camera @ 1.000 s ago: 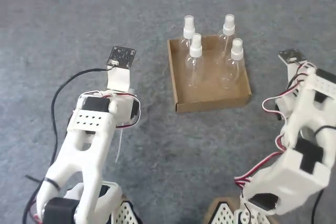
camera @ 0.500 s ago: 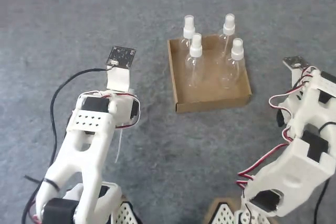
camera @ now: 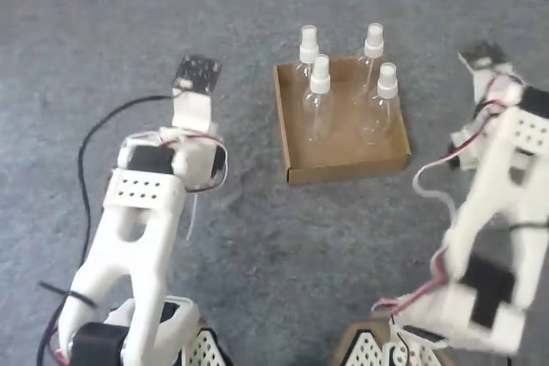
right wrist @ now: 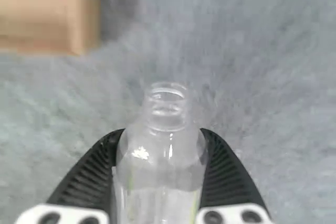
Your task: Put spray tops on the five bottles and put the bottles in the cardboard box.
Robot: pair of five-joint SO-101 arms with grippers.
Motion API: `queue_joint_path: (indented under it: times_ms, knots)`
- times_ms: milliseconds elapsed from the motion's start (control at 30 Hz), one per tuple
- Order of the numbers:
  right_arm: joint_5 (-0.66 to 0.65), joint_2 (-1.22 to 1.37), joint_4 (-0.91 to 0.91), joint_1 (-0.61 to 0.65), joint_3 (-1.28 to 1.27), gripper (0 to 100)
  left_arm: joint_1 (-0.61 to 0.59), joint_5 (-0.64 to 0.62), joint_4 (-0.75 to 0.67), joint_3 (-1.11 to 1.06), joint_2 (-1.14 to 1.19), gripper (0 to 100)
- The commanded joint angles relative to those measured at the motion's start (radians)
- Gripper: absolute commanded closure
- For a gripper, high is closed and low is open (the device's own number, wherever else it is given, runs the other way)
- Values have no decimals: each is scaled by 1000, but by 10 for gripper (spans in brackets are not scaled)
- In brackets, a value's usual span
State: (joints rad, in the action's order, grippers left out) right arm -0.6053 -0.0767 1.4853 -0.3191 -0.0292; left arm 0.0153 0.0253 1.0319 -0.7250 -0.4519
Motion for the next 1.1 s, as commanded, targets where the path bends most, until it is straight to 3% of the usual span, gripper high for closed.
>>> queue_joint_path:
  times_ms: [0,267,467,700,833,933,1067]
  knots:
    - [103,-337,-25,197,-106,992,-8,-41,137,257,-54,980]
    - [341,-653,-137,622,-347,992,-77,-43,423,719,-54,980]
    - [385,-697,-367,851,-574,992,-161,-43,594,908,-54,980]
    - [433,-697,-661,961,-758,991,-178,-49,595,914,-54,980]
    - [433,-690,-779,1064,-824,991,-176,-115,594,903,-72,982]
    - [434,-697,-888,1145,-865,991,-176,-124,526,816,-164,987]
    - [440,-697,-1093,1211,-968,991,-183,-130,321,581,-351,987]
